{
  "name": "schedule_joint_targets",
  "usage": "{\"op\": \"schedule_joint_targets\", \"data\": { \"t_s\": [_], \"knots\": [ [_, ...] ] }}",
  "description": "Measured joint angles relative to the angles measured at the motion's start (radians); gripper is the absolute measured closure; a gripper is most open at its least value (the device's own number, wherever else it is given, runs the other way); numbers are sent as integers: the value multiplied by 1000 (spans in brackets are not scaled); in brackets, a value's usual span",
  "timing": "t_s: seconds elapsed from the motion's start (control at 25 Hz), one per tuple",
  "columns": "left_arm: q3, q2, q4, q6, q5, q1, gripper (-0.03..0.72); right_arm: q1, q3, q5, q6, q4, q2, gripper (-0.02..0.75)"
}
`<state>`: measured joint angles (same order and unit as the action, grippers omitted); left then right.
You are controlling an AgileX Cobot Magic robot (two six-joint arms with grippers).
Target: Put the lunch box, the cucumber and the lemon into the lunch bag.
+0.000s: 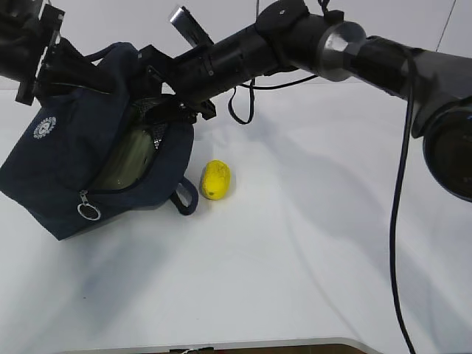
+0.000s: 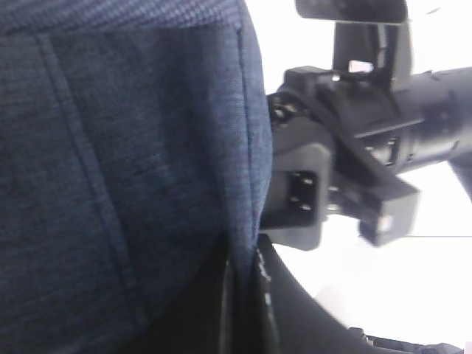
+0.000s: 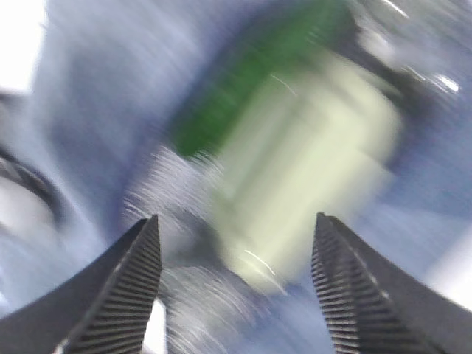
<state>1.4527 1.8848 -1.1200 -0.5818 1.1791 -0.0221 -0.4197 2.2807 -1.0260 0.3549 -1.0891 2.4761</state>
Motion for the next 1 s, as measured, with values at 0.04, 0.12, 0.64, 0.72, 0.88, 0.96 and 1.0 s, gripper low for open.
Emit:
{"op": "schedule_joint_targets", "data": {
  "t_s": [0.04,0.12,0.64,0.72,0.88,0.96,1.0],
  "knots": [
    [0,0,5,0,0,-4,704,5,11,-16,0,4,0,227],
    [0,0,19,0,2,-10,703,15,37,-50,0,24,0,227],
    [0,0,57,0,17,-53,704,25,243,-204,-231,394,0,226],
    [0,0,72,0,17,-53,703,23,243,-206,-264,425,-2,226],
    [0,0,116,0,17,-53,704,21,243,-217,-297,518,-21,226],
    [0,0,125,0,17,-53,704,21,243,-219,-301,551,-43,226],
    [0,0,127,0,17,-53,704,21,243,-219,-301,566,-55,226]
  ]
}}
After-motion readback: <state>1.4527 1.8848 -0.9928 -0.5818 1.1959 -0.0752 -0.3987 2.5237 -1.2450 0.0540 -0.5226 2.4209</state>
